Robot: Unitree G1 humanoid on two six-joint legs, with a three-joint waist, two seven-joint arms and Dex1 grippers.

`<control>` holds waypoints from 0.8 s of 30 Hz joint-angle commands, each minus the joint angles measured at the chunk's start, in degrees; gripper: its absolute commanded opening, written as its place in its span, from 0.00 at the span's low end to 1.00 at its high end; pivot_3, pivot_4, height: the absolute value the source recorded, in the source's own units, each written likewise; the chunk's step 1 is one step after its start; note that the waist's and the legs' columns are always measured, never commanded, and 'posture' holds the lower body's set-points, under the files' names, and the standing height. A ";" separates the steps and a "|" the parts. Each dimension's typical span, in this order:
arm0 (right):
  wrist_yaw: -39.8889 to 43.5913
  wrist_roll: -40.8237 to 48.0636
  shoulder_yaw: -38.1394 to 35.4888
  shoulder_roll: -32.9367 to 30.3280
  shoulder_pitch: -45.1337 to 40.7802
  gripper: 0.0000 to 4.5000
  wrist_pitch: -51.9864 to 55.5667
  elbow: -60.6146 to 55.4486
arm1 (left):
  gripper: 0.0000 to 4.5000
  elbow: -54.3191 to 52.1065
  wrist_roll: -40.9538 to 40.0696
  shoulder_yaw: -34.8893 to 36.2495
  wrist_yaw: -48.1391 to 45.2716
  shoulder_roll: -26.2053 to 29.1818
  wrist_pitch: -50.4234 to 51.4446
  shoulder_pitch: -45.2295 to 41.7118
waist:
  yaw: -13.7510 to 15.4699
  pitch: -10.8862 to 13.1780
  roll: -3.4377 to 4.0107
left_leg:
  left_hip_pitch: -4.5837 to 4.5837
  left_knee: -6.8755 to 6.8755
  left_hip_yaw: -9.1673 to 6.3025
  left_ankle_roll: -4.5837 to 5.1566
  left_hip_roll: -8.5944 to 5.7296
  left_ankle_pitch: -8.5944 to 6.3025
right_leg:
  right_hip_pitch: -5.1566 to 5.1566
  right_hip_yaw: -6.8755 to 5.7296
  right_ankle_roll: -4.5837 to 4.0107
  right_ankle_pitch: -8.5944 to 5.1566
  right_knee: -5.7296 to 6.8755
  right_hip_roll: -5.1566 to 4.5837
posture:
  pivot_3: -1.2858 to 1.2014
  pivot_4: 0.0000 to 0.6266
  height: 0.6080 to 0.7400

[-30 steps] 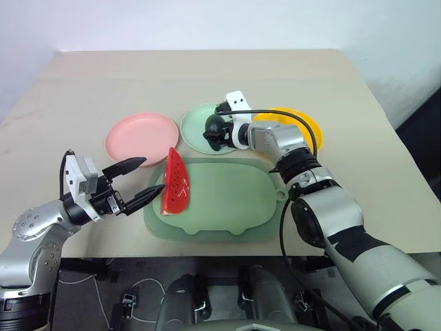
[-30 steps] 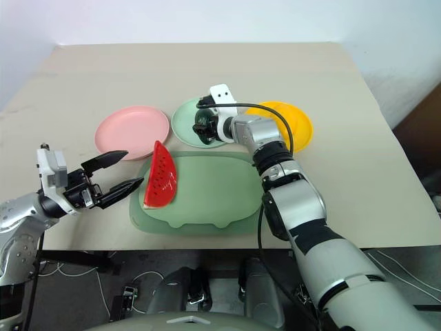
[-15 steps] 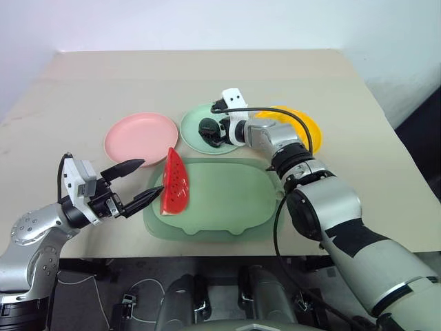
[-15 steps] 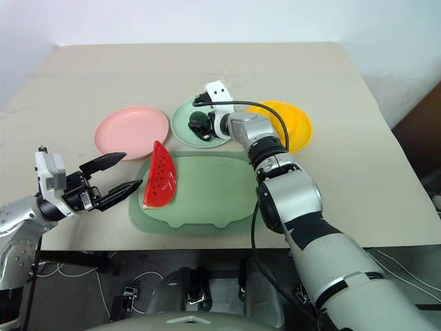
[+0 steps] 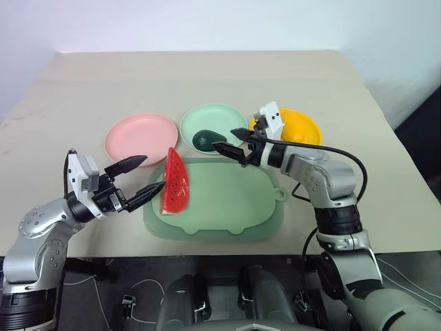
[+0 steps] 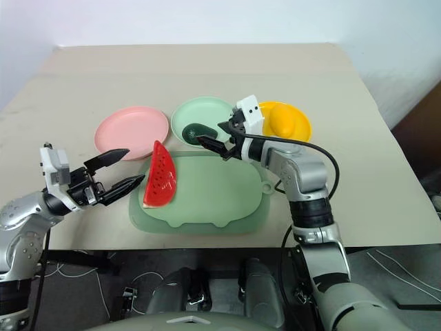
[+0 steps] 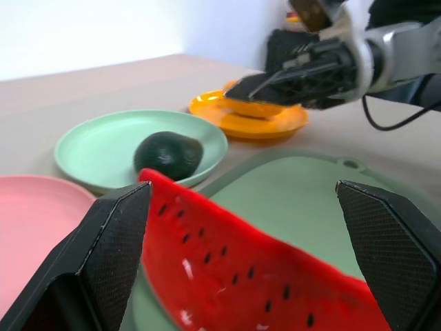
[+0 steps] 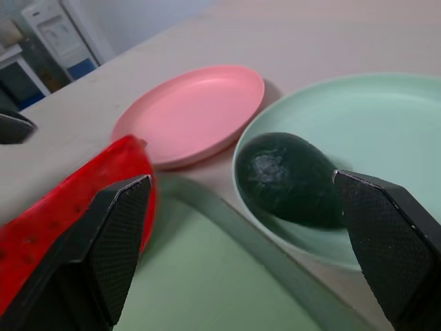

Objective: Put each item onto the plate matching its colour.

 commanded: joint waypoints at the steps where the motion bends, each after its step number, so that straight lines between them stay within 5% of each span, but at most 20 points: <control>1: 0.73 5.15 -2.41 -2.88 4.90 1.00 2.98 -11.05 | 1.00 -3.02 -0.38 0.27 1.11 -0.50 -0.16 0.87 | 0.37 -0.01 -0.02 | 0.01 0.00 -0.04 0.00 0.00 0.00 | 0.03 0.00 -0.01 -0.01 -0.01 0.00 | 0.52 0.24 0.67; 14: 10.84 14.92 -5.01 -11.91 20.31 1.00 -7.13 -23.67 | 1.00 -8.89 0.94 1.02 8.03 -2.96 -1.64 4.68 | 1.66 -0.01 -0.03 | 0.10 -0.02 -0.16 0.04 -0.02 -0.03 | 0.34 -0.09 -0.01 -0.01 -0.36 0.00 | 0.52 0.24 0.67; 24: 13.51 8.47 0.88 -17.21 22.82 1.00 -17.33 -24.06 | 1.00 -8.98 0.54 0.47 9.63 -2.82 -0.71 3.56 | 1.86 -0.01 -0.04 | 0.11 -0.01 -0.19 0.05 -0.03 -0.04 | 0.39 -0.13 -0.01 -0.01 -0.40 -0.01 | 0.52 0.24 0.67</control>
